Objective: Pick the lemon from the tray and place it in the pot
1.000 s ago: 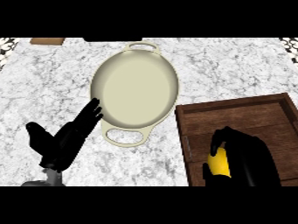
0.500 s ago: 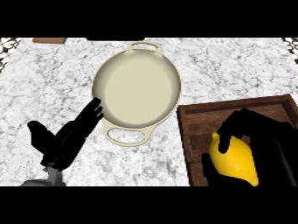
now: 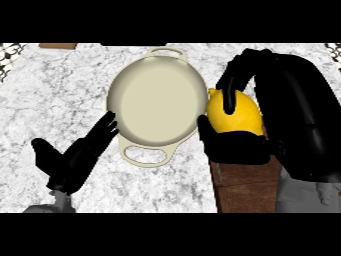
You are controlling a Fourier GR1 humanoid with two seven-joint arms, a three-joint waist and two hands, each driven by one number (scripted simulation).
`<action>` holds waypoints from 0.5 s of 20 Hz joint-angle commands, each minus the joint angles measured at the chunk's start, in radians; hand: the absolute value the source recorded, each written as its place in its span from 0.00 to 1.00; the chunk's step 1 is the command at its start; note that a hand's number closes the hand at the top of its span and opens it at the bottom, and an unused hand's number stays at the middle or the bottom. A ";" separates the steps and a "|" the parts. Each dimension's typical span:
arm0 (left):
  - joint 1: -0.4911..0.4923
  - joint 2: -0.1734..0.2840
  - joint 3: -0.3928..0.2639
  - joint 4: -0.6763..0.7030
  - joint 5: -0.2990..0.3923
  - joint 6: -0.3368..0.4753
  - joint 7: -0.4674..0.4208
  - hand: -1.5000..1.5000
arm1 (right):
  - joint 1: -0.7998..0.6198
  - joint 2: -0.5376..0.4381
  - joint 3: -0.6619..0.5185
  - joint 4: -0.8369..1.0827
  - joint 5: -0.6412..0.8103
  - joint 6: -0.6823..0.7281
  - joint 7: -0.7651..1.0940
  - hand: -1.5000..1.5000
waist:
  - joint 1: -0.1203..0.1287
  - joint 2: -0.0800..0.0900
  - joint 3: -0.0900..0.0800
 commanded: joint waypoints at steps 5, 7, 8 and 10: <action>-0.032 0.010 0.017 -0.034 0.017 -0.005 0.060 0.50 | -0.233 0.026 -0.046 0.440 -0.020 -0.203 -0.079 1.00 | 0.010 0.004 0.000; -0.022 -0.009 0.010 0.017 0.002 -0.013 0.006 0.50 | -0.266 0.026 -0.068 0.523 -0.032 -0.211 -0.126 1.00 | 0.004 0.003 0.000; 0.004 0.017 0.010 -0.093 0.016 0.000 0.089 0.50 | -0.303 0.027 -0.081 0.588 -0.025 -0.202 -0.161 1.00 | 0.013 0.003 0.001; -0.074 -0.065 -0.036 0.061 -0.055 0.043 0.011 0.50 | -0.339 0.027 -0.045 0.703 -0.046 -0.286 -0.205 1.00 | 0.012 0.009 0.000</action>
